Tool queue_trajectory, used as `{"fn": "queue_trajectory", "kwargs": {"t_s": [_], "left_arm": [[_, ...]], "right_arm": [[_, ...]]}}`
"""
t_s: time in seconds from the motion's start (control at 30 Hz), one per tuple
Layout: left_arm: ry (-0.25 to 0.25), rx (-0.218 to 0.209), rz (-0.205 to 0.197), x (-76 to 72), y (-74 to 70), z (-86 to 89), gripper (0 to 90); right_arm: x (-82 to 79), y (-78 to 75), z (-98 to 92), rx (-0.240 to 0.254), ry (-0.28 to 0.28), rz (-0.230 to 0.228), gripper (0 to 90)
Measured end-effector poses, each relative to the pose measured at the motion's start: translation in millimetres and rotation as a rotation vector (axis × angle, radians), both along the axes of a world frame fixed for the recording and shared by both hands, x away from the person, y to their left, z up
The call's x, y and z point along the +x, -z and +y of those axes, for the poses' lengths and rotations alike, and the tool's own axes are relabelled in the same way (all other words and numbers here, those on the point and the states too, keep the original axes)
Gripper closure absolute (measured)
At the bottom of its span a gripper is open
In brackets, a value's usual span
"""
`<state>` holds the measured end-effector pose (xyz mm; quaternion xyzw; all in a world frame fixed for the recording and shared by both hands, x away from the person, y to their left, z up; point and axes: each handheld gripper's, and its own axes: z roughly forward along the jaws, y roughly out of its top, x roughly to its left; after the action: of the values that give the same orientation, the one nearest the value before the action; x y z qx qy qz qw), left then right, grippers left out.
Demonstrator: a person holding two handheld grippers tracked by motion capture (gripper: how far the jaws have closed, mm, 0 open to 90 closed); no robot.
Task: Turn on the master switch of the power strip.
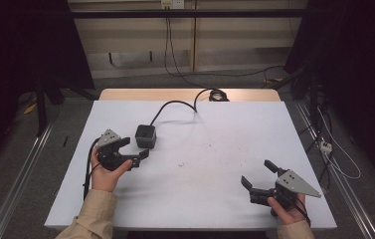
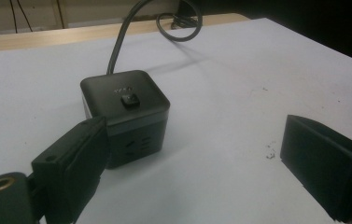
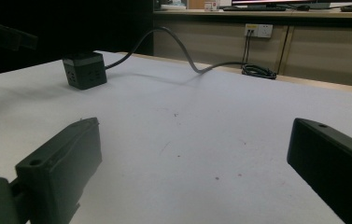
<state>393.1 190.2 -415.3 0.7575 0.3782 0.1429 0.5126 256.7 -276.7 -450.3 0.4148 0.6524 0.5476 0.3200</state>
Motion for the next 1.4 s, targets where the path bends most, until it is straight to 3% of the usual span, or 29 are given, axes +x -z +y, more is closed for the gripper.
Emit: {"fn": "queue_trajectory", "kwargs": {"t_s": [0.13,1.03,1.4], "left_arm": [[0.003,-0.021,0.003,-5.3,0.8,5.9,7.3],[0.017,0.007,-0.016,-24.7,6.4,25.9,6.0],[0.01,-0.011,-0.008,-30.1,9.1,36.2,6.0]], "right_arm": [[0.1,-0.1,0.7,-0.001,-0.003,0.0,2.2],[-1.0,-0.2,0.3,-0.007,-0.016,0.0,2.3],[-1.1,-0.4,0.4,-0.004,-0.015,0.003,2.3]]}}
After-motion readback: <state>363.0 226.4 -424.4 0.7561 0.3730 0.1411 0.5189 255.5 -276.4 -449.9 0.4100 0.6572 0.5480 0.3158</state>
